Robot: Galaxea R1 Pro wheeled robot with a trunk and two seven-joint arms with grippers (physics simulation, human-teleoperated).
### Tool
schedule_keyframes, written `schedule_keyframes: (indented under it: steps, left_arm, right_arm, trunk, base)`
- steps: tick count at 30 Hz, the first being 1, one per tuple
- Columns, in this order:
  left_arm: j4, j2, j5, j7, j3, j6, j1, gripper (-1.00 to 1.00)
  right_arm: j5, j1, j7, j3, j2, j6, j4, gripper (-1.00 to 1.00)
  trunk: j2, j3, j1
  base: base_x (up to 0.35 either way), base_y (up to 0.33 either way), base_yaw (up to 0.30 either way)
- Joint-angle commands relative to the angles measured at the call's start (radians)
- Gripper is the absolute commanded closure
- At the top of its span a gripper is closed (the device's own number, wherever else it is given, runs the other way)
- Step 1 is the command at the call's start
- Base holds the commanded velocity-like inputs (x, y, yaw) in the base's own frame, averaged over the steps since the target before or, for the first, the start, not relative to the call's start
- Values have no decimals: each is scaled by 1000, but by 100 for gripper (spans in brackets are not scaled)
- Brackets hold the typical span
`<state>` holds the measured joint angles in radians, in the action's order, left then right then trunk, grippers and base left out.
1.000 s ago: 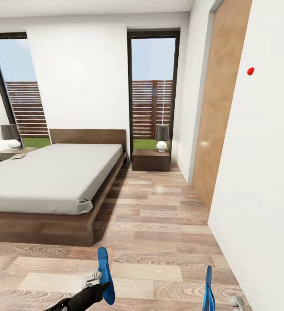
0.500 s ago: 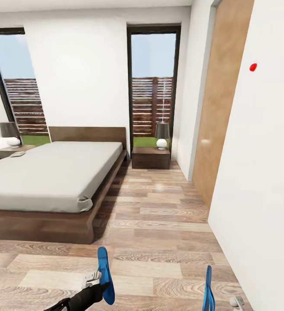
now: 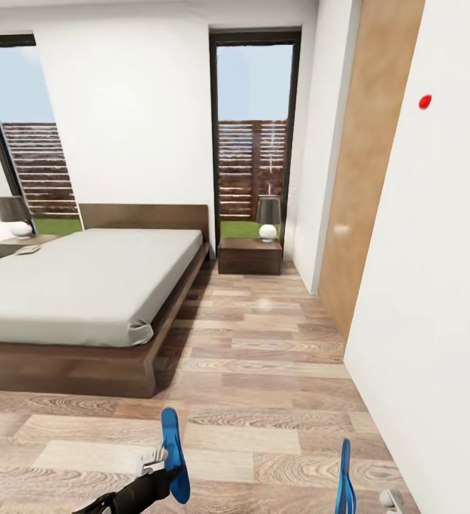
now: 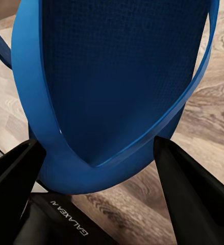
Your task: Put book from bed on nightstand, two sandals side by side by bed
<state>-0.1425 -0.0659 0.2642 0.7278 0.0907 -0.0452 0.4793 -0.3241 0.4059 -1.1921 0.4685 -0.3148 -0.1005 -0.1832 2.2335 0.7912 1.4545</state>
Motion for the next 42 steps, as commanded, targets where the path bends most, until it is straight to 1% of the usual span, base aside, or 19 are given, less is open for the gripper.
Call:
schedule_keyframes:
  steps: [1,42]
  left_arm:
    - [1,1,-8,5,9,-5,1,100]
    - [1,1,-8,5,7,-5,1,100]
  right_arm:
    - [-6,1,-5,9,0,-11,-1,100]
    - [-6,1,-6,11,0,-12,-1,100]
  trunk:
    - [0,3,0]
    - [0,64,0]
  base:
    - [0,0,0]
    - [0,0,0]
